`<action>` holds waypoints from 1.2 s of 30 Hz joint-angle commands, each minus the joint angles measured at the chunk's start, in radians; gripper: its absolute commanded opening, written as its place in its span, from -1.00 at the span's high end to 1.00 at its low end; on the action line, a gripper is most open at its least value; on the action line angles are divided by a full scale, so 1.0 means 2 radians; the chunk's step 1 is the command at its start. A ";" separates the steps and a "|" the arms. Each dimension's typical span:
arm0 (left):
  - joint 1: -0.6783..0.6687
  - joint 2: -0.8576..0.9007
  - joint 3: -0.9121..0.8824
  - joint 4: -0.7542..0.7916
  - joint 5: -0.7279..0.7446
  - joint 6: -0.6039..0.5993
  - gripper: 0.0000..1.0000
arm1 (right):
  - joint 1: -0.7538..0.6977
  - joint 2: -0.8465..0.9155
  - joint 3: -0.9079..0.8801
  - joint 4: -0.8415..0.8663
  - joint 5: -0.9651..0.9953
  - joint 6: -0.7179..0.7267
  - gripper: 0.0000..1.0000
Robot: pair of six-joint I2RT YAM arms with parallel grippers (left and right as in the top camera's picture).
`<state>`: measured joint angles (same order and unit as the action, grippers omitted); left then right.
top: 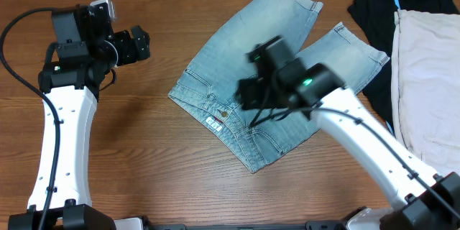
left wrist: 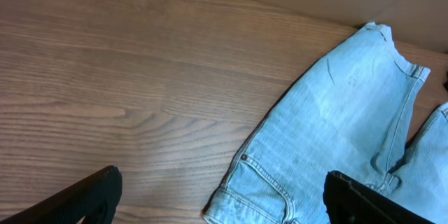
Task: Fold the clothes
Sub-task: 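Pull the denim shorts with the right gripper onto the table center, then grasp the shorts waistband with the left gripper and drag it leftward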
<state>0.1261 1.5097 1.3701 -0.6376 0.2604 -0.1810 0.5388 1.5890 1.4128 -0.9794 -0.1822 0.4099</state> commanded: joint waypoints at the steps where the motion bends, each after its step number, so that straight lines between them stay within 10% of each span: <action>1: -0.009 0.002 0.009 -0.009 -0.002 0.010 -0.86 | -0.065 -0.005 0.007 -0.004 0.039 0.008 -0.31; 22: -0.100 0.176 0.008 -0.062 -0.004 0.103 -0.79 | -0.202 -0.005 0.007 -0.016 0.048 -0.026 -0.56; 30: -0.101 0.230 0.008 -0.067 -0.034 0.134 -0.18 | -0.202 -0.005 0.007 -0.016 0.061 -0.025 -0.64; 36: -0.102 0.246 0.008 -0.067 -0.084 0.136 -0.14 | -0.202 -0.005 0.007 -0.016 0.068 -0.025 -0.65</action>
<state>-0.0772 1.9762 1.3708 -0.7715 0.1757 0.0628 0.1379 1.5890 1.4128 -1.0145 -0.0696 0.3656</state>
